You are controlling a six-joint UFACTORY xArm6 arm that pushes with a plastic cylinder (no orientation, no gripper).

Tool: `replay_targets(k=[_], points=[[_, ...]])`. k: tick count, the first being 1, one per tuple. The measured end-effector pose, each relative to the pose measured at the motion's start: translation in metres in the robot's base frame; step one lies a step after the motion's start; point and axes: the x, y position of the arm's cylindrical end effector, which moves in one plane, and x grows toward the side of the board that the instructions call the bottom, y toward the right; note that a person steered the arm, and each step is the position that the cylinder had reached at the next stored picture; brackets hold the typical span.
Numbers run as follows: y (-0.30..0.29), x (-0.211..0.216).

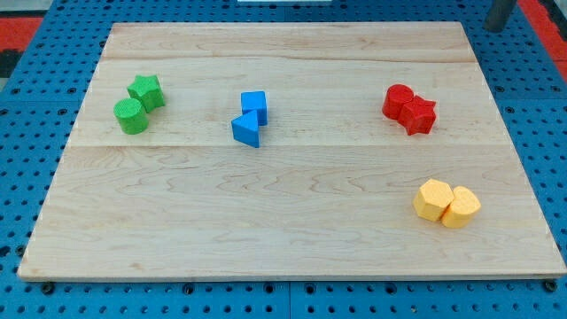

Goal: Move your arm towards bottom right

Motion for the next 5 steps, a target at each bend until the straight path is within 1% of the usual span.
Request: replay_targets(k=[1, 2, 3, 4, 5], points=[[-0.043, 0.044], [-0.035, 0.104], [-0.036, 0.176], [-0.040, 0.272], [-0.040, 0.300]])
